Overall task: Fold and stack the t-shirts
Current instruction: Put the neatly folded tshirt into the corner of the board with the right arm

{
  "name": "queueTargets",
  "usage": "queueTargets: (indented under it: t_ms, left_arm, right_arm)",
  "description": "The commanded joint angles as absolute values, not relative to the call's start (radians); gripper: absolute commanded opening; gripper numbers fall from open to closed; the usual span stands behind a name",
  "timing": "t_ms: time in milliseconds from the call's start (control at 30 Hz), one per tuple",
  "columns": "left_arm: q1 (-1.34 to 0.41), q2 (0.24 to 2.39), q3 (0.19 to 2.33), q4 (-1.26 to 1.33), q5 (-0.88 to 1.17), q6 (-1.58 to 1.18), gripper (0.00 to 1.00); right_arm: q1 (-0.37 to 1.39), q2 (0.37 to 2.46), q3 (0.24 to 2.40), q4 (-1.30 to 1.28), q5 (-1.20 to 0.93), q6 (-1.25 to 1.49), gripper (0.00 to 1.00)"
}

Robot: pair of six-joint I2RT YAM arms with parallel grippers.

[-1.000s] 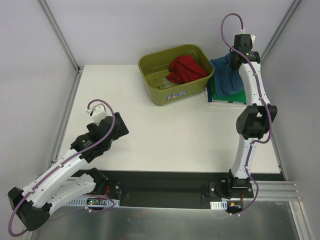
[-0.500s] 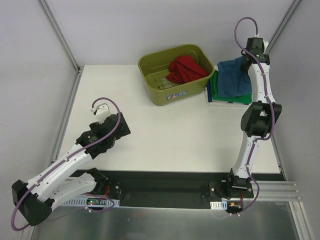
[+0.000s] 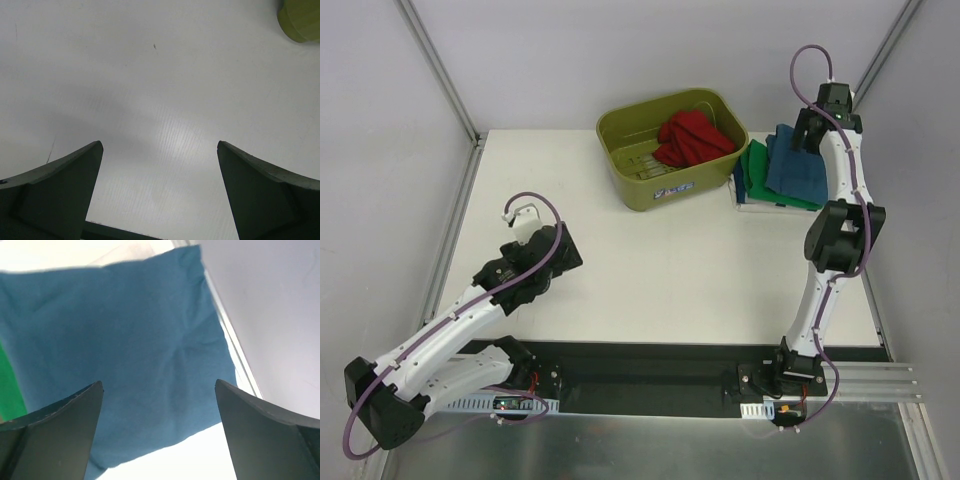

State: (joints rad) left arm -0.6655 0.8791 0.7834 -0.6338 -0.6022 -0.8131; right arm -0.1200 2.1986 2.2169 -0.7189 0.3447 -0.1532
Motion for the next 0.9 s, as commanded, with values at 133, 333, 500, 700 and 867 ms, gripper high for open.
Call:
queueTargets:
  t_ms: [133, 333, 500, 700, 867]
  left_arm:
    - [-0.657, 0.853, 0.804, -0.638, -0.592, -0.819, 0.99]
    - [-0.658, 0.835, 0.795, -0.638, -0.598, -0.819, 0.99]
    - [-0.657, 0.818, 0.781, -0.638, -0.607, -0.816, 0.99]
    - [-0.657, 0.821, 0.779, -0.637, -0.617, -0.815, 0.99]
    - [-0.655, 0.833, 0.778, -0.638, -0.618, -0.813, 0.99]
  right_arm:
    - [-0.055, 2.040, 2.122, -0.715, 0.152, -0.250, 0.98]
    - [0.043, 2.075, 2.125, -0.716, 0.279, -0.304, 0.94]
    - [0.046, 2.155, 2.161, -0.742, 0.318, -0.310, 0.83]
    - [0.046, 2.244, 2.195, -0.755, 0.331, -0.344, 0.69]
    - [0.044, 2.292, 2.198, -0.758, 0.396, -0.359, 0.61]
